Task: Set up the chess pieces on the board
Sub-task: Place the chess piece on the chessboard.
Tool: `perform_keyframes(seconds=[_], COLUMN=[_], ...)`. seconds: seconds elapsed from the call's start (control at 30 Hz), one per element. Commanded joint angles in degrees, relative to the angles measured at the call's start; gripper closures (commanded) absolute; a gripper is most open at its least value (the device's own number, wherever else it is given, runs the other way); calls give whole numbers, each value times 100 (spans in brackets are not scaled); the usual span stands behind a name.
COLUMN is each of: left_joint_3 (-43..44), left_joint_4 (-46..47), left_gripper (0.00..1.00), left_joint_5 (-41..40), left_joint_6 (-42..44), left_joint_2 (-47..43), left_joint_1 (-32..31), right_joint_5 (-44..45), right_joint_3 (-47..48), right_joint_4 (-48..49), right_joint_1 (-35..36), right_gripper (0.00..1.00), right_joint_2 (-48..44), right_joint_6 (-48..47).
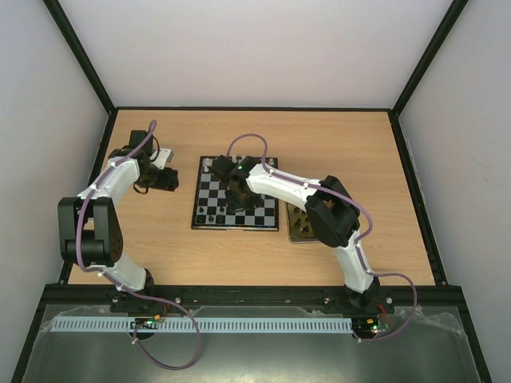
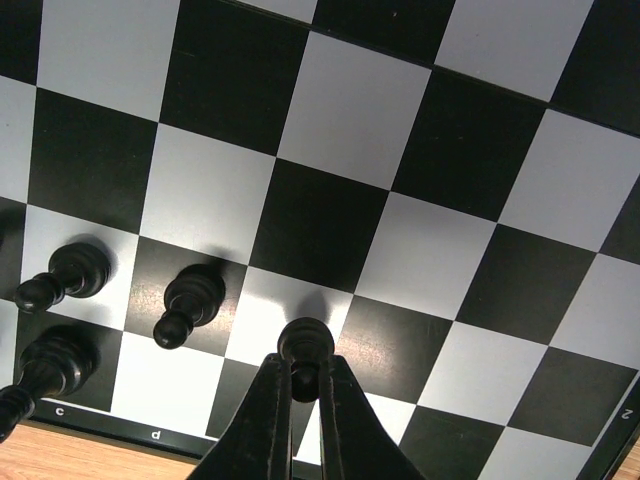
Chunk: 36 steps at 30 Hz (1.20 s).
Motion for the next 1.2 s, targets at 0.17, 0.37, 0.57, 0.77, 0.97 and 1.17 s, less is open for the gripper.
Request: perform_keyframes(seconds=[0.17, 0.37, 0.57, 0.77, 0.97, 1.17], left_joint_3=[110, 101, 65, 58, 54, 30], left_joint_4=[-11, -7, 11, 20, 23, 25], left_gripper=[26, 27, 27, 27, 26, 26], left_joint_5=[17, 18, 26, 26, 18, 17], left_joint_6=[-14, -5, -8, -14, -23, -23], left_joint_2=[17, 17, 19, 11, -1, -33], left_joint_1=[-2, 7, -5, 2, 1, 5], right_joint_5=[16, 49, 45, 13, -44, -101], right_joint_3=[126, 124, 134, 138, 126, 95], right_joint_4=[-59, -13, 20, 31, 40, 70], right_joint_1=[39, 36, 37, 36, 38, 36], right_gripper=[96, 94, 92, 92, 92, 93], right_joint_2=[170, 189, 205, 199, 188, 164], right_joint_6=[-53, -72, -71, -75, -63, -57])
